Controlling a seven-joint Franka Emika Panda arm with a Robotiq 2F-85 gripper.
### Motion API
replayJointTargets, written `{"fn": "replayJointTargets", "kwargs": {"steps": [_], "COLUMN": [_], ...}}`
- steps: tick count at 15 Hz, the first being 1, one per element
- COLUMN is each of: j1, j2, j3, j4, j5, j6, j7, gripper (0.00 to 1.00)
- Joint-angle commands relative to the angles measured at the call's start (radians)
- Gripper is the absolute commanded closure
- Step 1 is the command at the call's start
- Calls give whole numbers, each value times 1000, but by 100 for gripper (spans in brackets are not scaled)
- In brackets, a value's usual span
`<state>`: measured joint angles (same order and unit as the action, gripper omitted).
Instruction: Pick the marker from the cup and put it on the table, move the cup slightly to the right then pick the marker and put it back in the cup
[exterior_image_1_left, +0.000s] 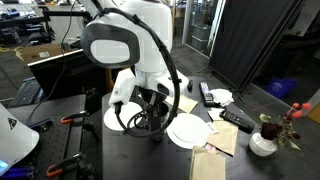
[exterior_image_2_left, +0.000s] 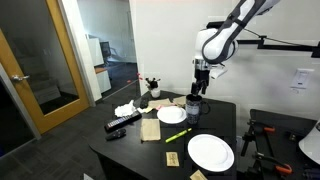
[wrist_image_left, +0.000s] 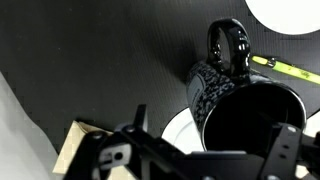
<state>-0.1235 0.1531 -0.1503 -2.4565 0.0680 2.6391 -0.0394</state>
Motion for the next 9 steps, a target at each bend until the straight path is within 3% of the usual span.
{"fn": "replayJointTargets", "kwargs": {"steps": [1,2,9], "j1": [-15,-15,-16], "j2": [41,48,77], "j3": [22,24,31], "j4": [31,37,64], "j5": [35,36,36], "j6": [14,14,6], "j7": [-19,-19,-14], "gripper": [8,26,80]}}
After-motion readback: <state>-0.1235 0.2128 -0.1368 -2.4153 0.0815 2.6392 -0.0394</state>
